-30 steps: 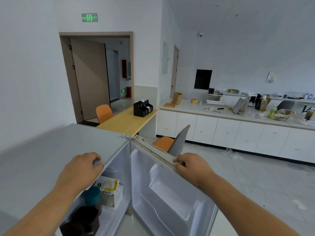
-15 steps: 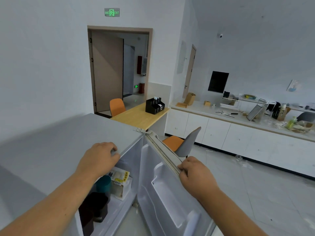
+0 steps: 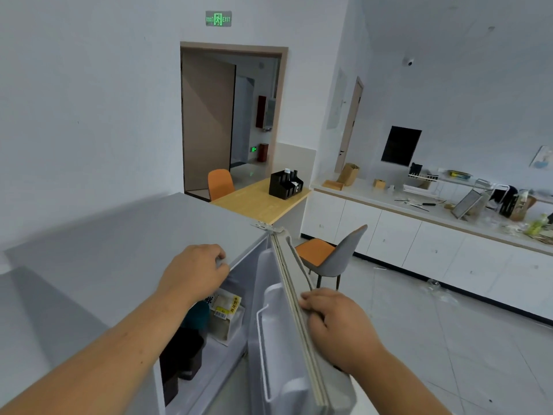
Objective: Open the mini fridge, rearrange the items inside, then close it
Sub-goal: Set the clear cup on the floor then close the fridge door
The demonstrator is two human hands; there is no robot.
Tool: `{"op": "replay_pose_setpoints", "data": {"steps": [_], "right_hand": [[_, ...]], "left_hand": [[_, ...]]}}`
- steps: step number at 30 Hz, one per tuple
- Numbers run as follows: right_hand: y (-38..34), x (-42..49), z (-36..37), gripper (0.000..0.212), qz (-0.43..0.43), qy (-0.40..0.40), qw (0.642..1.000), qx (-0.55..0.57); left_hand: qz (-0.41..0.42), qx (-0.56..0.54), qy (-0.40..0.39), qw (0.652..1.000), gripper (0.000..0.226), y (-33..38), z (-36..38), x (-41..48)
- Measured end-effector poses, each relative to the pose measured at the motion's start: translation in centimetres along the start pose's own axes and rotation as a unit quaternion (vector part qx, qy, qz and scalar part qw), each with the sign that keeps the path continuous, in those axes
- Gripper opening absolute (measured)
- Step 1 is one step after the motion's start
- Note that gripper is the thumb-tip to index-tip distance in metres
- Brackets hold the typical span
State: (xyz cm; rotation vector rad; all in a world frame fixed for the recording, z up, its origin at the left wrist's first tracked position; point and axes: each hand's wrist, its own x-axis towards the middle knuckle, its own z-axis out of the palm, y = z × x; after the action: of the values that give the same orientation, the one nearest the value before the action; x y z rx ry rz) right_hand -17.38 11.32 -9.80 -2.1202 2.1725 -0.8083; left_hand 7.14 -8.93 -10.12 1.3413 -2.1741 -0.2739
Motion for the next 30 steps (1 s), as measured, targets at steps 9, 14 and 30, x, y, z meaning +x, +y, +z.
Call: {"op": "replay_pose_setpoints", "data": {"steps": [9, 14, 30], "right_hand": [[-5.9, 1.8, 4.2, 0.039, -0.071, 0.016, 0.997, 0.010], [-7.7, 3.1, 5.3, 0.032, -0.090, 0.019, 0.996, 0.015], [-9.8, 5.4, 7.3, 0.029, -0.109, 0.015, 0.994, 0.005]], "left_hand": [[0.027, 0.118, -0.119, 0.986, 0.062, -0.1, 0.2, 0.9], [0.006, 0.126, -0.153, 0.980, 0.084, 0.2, 0.2, 0.9], [0.016, 0.114, -0.152, 0.982, 0.077, 0.0, -0.1, 0.5]]}}
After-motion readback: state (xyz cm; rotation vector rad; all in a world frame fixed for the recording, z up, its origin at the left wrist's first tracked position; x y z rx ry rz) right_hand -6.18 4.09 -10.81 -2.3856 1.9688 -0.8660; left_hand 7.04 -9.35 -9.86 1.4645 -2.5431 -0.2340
